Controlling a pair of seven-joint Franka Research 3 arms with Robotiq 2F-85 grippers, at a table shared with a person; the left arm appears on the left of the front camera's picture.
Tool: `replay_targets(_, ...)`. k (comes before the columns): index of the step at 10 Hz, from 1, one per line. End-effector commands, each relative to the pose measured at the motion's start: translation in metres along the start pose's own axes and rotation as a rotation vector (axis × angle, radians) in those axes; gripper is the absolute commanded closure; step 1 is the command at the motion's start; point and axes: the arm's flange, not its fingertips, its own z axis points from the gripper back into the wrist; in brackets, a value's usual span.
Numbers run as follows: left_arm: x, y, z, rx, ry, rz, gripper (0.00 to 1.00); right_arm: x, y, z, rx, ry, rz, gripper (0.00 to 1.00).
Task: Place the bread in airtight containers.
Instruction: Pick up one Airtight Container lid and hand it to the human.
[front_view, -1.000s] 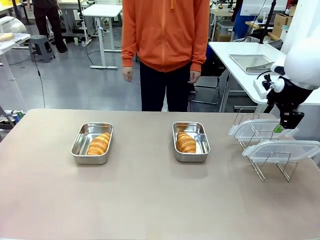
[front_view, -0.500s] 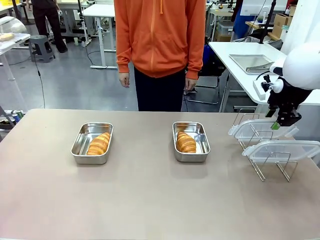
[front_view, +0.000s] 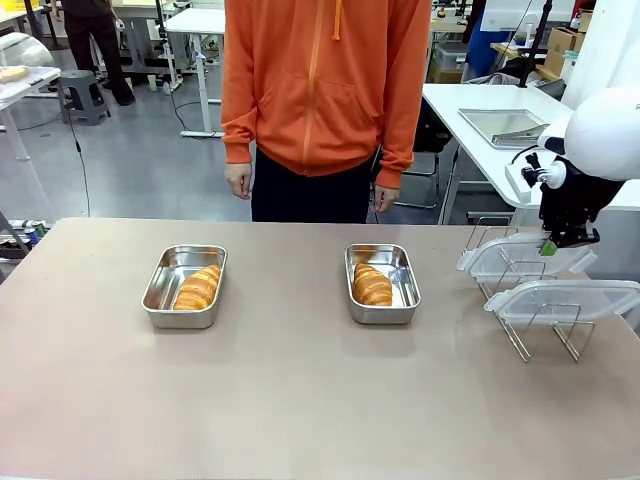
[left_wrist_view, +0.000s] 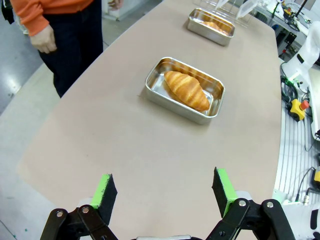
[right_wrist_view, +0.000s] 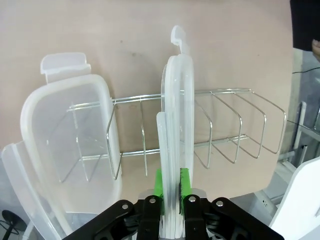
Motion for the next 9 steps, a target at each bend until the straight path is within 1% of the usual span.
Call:
replay_targets(1,0.003,-0.002,0.001,0.006,0.014,0.013,0.00,0.004,-0.004,0.008,-0.005,0.045,-0.028,1.00)
replay_targets(2,0.003,-0.002,0.001,0.006,0.014,0.013,0.00,0.002,-0.005,0.012,-0.005,0.065,-0.015,1.00)
replay_targets(3,0.003,-0.002,0.001,0.006,0.014,0.013,0.00,0.001,-0.008,0.017,-0.017,0.013,-0.015,1.00)
replay_targets(4,0.003,-0.002,0.001,0.006,0.014,0.013,0.00,-0.004,-0.013,0.034,0.004,0.009,-0.057,0.89)
replay_targets(5,0.003,-0.002,0.001,0.006,0.014,0.013,0.00,-0.008,-0.016,0.057,-0.018,-0.008,-0.097,0.88)
replay_targets(6,0.003,-0.002,0.001,0.006,0.014,0.013,0.00,-0.011,-0.016,0.085,-0.042,-0.005,-0.144,0.96)
replay_targets(7,0.003,-0.002,0.001,0.006,0.014,0.013,0.00,-0.014,-0.016,0.121,-0.061,-0.011,-0.151,0.95)
replay_targets(8,0.003,-0.002,0.001,0.006,0.014,0.013,0.00,-0.017,-0.016,0.166,-0.145,-0.036,-0.177,1.00)
replay_targets(9,0.003,-0.002,0.001,0.006,0.014,0.013,0.00,-0.016,-0.012,0.197,-0.194,-0.050,-0.147,1.00)
